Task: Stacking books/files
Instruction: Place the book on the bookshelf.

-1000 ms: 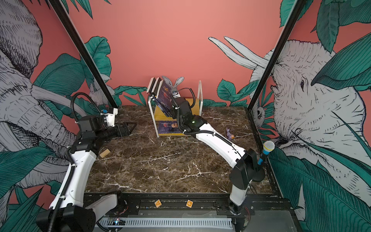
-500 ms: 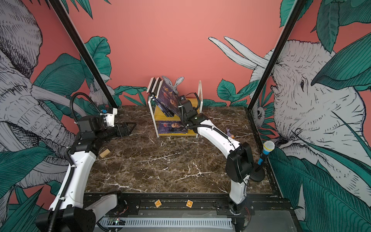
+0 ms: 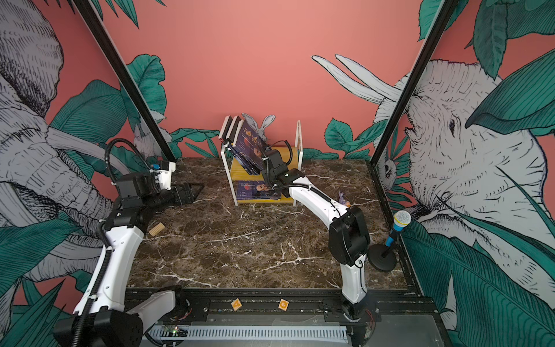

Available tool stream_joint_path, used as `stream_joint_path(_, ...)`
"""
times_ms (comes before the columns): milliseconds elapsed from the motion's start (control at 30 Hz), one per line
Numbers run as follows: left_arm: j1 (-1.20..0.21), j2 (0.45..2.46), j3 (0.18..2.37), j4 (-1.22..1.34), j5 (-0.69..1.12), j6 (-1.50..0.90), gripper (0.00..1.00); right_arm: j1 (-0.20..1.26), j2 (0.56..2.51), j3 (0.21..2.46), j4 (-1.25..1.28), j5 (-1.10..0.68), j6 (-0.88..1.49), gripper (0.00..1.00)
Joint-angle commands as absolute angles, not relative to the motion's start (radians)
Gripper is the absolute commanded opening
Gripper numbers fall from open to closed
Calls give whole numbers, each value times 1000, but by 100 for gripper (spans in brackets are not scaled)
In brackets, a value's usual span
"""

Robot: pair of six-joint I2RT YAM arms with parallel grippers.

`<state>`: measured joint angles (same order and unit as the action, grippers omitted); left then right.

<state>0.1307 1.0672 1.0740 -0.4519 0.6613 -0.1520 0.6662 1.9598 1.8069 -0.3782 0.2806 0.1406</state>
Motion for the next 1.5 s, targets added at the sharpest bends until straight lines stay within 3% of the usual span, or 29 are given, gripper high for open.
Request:
stream_joint_path(0,129,1048,1082,-465,669,-139,99,672,2002,1843,-353,217,180,0)
stream_joint_path(433,133,1048,1072,-448,680,-157,99,676,2052,1910,-321,138,217,0)
stream_joint_path(767,133,1048,1071,-448,672,-152,99,681,2046,1949,-363,205,185,0)
stream_joint_path(967,134,1049,1068,-458,637,-117,99,681,1892,1811,-304,308,174,0)
stream_joint_path(1100,136,1066,1108,-491,492,-130,99,698,1781,1732,-287,312,186,0)
stream_joint_path(1300,144,1061,1095,-526,360,-19,99,734,1610,1589,-269,313,189,21)
stream_joint_path(1467,144,1039,1018,-499,287,79,99,732,1415,1437,-293,335,178,29)
